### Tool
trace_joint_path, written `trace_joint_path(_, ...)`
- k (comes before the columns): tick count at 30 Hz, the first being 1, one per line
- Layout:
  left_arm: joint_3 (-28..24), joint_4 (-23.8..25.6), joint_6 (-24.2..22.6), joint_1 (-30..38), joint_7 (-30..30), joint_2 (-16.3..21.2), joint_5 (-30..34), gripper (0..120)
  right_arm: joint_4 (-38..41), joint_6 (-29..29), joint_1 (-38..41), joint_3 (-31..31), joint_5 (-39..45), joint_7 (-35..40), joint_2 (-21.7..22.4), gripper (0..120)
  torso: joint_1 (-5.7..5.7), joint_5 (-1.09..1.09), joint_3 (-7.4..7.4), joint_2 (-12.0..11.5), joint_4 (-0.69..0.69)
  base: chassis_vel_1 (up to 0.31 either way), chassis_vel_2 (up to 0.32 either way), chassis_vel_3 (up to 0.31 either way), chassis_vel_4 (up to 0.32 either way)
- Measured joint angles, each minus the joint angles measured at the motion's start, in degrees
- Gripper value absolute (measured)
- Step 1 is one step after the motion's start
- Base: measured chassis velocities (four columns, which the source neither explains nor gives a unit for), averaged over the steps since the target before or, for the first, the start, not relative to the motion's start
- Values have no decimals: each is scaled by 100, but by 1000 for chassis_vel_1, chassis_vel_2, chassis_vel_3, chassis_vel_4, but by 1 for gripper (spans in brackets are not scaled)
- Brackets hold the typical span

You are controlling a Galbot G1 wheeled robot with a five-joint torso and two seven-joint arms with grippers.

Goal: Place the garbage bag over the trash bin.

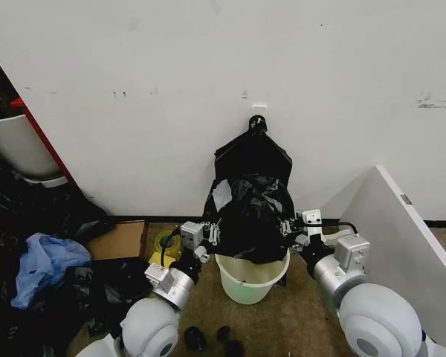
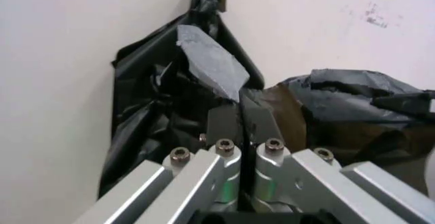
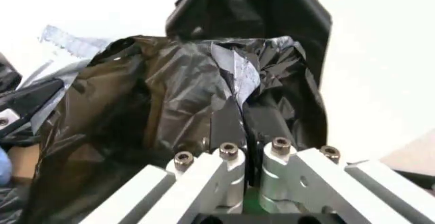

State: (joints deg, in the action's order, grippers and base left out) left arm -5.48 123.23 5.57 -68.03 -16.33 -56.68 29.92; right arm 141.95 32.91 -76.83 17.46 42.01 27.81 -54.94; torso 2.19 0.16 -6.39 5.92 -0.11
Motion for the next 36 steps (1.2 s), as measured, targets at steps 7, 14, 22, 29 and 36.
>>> trace_joint_path(7,-476,-601,71,803,-32,-331,-32,0,-282,-465,-116,249,-179,-196,-116,0,1,1,-1,0,-1,0,0,0,0)
trace_joint_path(14,-805,-1033,126,949,-130,-661,27,0,-490,-547,-335,301,-352,-270,-321,0,1,0,-1,0,-1,0,0,0,0)
trace_joint_path(22,-601,-1407,222,401,-186,-857,52,0,-829,-559,-790,71,-667,-179,-592,0,1,0,0,0,0,0,0,0,0)
trace_joint_path(29,-453,-1239,-16,68,-299,-735,239,0,-850,-242,-925,-256,-781,120,-667,0,1,-1,0,0,0,0,0,0,0)
trace_joint_path(36,-313,-861,-656,-151,-456,-263,948,0,-818,80,-947,-559,-572,371,-863,0,1,0,0,0,0,0,0,0,0)
